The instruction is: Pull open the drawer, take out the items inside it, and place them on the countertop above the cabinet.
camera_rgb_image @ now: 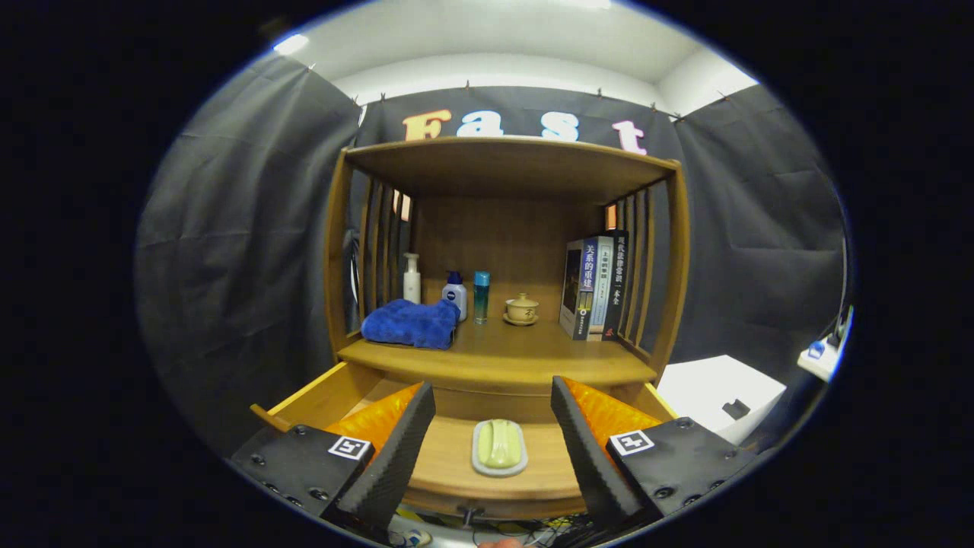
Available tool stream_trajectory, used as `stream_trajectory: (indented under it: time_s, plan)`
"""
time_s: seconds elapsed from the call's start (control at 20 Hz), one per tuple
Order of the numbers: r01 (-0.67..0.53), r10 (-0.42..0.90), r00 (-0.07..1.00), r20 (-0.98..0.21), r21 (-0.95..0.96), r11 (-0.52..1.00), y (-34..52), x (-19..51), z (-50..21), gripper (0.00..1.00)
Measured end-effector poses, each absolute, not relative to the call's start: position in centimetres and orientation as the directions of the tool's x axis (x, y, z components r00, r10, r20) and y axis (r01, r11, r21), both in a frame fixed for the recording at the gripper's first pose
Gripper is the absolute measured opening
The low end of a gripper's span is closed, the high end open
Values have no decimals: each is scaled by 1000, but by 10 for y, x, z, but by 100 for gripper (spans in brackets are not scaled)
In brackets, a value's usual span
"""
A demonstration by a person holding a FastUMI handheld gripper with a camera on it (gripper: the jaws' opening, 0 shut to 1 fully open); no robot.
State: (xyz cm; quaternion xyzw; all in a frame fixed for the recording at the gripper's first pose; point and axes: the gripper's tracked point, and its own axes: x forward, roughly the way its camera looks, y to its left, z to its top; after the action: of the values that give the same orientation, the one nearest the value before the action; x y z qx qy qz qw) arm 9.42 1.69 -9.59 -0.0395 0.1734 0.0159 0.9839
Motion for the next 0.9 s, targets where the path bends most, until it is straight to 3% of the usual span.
stream_trajectory:
  time_s: [0.2, 0.5, 0.7, 0.9]
  plan:
    - [-42, 13, 835, -549, -40, 998, 7, 146, -132, 99]
    - [-52, 18, 543, -839, -13, 999, 7, 145, -245, 98]
    - [-16, 11, 428, -904, 4, 1000, 8, 130, -287, 96]
    - [37, 13, 389, -921, 30, 999, 5, 131, -304, 82]
